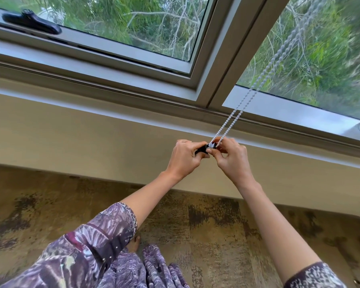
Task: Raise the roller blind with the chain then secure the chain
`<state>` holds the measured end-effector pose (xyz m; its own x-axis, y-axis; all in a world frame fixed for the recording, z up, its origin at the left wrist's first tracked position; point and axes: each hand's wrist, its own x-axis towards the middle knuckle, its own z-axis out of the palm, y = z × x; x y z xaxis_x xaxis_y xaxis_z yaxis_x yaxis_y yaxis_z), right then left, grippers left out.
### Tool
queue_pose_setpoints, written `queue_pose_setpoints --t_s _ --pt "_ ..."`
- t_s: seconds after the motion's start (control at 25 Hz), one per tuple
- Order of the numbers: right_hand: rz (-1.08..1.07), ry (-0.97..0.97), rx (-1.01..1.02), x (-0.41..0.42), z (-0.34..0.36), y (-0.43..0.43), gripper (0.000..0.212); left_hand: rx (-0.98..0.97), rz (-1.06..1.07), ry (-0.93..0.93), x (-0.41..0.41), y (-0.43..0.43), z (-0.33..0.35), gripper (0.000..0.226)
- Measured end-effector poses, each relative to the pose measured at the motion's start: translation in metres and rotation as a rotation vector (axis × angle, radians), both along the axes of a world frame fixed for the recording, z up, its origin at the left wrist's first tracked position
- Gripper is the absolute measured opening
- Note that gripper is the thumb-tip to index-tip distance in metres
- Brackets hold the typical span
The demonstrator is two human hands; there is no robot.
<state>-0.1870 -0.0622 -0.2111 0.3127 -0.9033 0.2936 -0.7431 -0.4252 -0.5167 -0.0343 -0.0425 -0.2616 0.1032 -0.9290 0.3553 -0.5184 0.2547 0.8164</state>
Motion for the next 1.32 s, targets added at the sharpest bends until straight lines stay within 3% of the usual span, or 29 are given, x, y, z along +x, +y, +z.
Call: queue_pose_setpoints --t_s 0.12,0.4,0.64,0.8,1.32 --pt "0.012 -0.054 0.057 0.001 -0.002 0.001 0.028 0.024 -0.047 0.064 0.002 -0.002 -0.001 0.033" --pt "-0.03 -0.018 -0.007 0.022 -0.009 -0.001 0.011 -0.001 0.079 0.076 -0.001 0.002 -0.01 0.027" --pt "-0.143 -0.38 0.112 0.032 -0.02 0.014 0.025 0.104 -0.042 0.169 0.012 0.006 -0.01 0.03" --pt "-0.156 -0.508 0.11 0.042 -0.018 0.02 0.02 0.109 -0.006 0.161 0.016 0.008 0.0 0.027" --pt "-0.183 -0.45 0.144 0.045 -0.019 0.048 0.026 0.197 -0.001 0.137 0.016 0.039 -0.002 0.029"
